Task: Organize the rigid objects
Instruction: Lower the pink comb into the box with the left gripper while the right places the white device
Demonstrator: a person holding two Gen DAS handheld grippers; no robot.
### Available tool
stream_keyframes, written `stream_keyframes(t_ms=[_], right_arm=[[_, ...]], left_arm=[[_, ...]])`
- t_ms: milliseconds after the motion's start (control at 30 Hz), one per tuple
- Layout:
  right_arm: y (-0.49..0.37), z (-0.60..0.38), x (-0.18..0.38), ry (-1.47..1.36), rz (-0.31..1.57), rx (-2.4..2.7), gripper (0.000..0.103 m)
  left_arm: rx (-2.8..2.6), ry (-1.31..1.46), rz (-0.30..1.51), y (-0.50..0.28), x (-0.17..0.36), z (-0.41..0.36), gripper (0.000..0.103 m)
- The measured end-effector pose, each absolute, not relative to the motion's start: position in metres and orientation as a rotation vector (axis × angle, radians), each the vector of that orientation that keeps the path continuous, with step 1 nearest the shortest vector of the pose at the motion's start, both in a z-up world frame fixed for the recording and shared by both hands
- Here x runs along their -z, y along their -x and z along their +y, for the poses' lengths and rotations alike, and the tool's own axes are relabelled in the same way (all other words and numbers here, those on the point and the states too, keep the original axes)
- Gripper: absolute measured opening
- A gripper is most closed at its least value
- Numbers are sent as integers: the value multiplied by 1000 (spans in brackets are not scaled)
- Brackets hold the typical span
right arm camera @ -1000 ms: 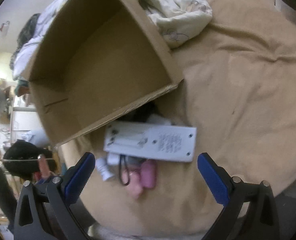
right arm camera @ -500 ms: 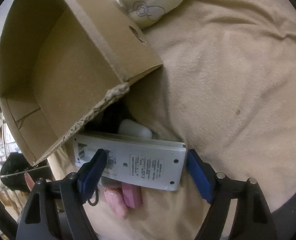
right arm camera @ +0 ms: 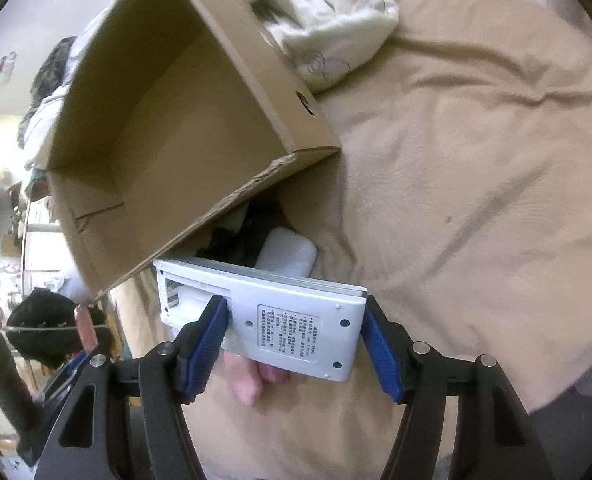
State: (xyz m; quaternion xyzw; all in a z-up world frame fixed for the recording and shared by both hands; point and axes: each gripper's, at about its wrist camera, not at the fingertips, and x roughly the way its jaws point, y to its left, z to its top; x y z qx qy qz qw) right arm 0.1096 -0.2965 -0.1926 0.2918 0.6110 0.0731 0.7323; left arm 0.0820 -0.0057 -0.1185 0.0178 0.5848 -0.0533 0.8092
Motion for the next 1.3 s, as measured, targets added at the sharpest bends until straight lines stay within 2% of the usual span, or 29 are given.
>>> stream_keyframes(t_ms=[367,600,767,967,1100,1300], right_arm=[[-89,-310,125,-620,1212,-268,71],[-134,-297,97,-485,1175,-333,71],[-176,-281,101,-368,1195,-325,71],[-201,-254,129,-175,1201,-301,71],[-203,-239,135,-131,1203,-321,71],[-206,-228,143,-108,1241,-330,71]], left_arm=[[126,69,1153,-75,66,4,28],[127,-2,1089,-109,41,-19,28],[117,-20,1096,-143,54,-33,28],[101,-31,1129,-176,96,-43,28],[102,-42,1156,-183,122,-47,28],[84,-65,1136,-181,131,-45,28]])
